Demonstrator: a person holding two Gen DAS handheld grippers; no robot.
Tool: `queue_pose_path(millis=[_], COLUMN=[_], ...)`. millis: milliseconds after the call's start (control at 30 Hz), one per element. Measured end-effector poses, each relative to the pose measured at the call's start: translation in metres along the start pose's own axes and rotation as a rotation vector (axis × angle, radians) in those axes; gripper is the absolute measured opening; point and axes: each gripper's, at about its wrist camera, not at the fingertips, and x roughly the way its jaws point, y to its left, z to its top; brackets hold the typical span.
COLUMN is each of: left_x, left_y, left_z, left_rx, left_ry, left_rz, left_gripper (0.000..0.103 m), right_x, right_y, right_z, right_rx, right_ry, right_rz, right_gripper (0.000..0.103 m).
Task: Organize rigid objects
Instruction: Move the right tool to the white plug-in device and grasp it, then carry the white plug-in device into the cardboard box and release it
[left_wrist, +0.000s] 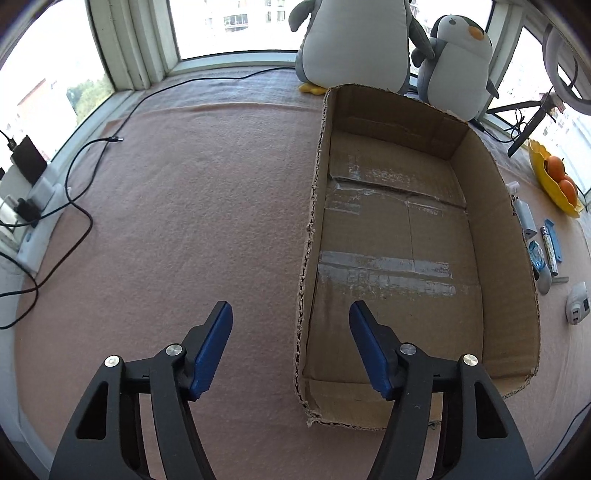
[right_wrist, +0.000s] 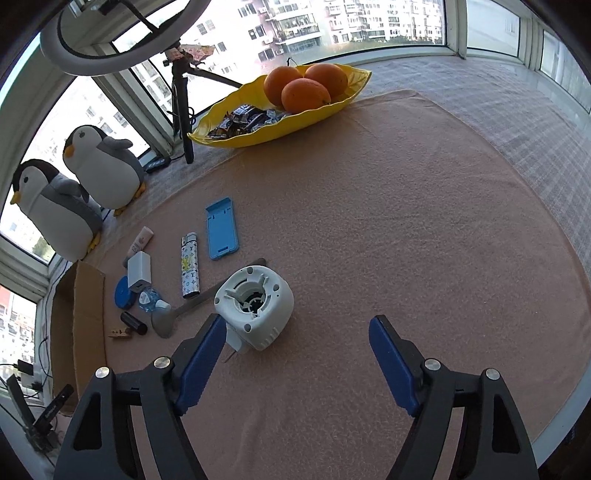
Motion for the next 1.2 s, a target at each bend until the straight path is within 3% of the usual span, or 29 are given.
queue_pose_path(millis=[133,333,733,1000,1200], left_x=[0.004,0.018,0.018,0.019,0.019], left_y=[0.001,-0.003,-0.005,-0.004,-0.004], left_z=[0.0,-0.004,-0.004,-0.005,-0.005], left_rx=[0.001,0.016,0.025,0.012,0.011], left_ry=[0.003,0.03,0.016,0.013,0.011], left_rz=[0.011,0.005,-0.005,-0.012,-0.009], left_gripper=[0.057,0.047,0.047,0.047,0.047], right_x=[0.013,0.026,0.054,0.062,0.064], right_y=[0.008,0.009,-0.008,0.0,-0.001], right_z=[0.006,0.015,0.022,0.022,0.02], right_rx=[-0.018,-0.005,0.119,0.088,0.085], right_ry=[0.028,0.053,0.153,0.198,0.223], right_rz=[0.009,0.006,0.073,0.101,0.144], right_gripper=[0.064,0.058,0.042,0.029,0.026])
